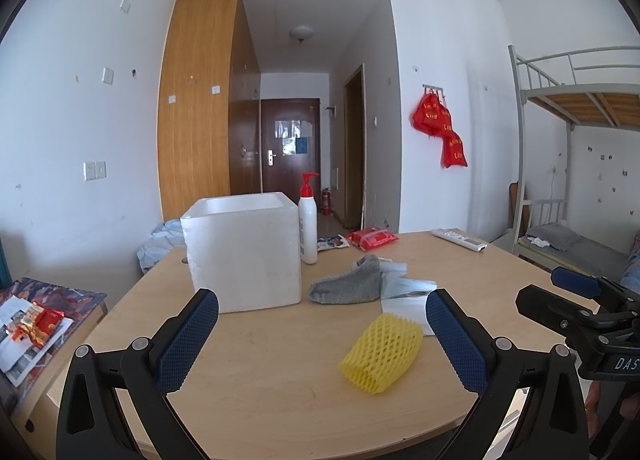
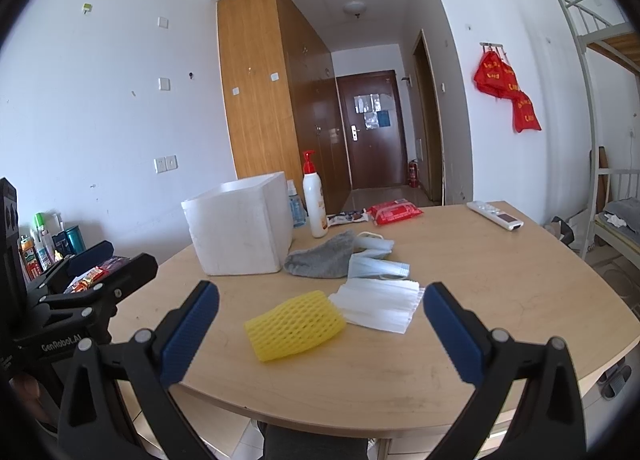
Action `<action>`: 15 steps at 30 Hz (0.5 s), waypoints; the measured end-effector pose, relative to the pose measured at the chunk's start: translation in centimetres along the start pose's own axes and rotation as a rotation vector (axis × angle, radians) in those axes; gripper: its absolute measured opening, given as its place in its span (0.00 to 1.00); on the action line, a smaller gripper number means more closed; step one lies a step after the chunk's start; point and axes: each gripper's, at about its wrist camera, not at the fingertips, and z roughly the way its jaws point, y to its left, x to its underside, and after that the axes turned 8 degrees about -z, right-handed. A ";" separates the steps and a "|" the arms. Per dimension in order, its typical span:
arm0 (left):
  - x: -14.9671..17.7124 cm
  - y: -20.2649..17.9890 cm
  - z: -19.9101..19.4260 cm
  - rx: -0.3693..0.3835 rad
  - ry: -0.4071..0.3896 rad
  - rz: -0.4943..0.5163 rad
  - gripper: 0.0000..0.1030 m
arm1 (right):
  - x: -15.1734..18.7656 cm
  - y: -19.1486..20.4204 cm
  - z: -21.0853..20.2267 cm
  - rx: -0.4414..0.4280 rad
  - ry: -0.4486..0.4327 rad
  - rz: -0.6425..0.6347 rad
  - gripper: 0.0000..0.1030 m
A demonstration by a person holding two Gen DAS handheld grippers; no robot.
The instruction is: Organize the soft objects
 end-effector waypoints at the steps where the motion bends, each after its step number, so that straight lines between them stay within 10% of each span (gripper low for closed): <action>1: 0.0 0.0 0.0 0.000 0.000 0.001 1.00 | 0.0 0.0 0.0 -0.002 0.000 0.000 1.00; 15: 0.1 0.1 0.0 -0.001 0.002 0.000 1.00 | 0.2 -0.2 0.5 -0.003 0.004 0.002 1.00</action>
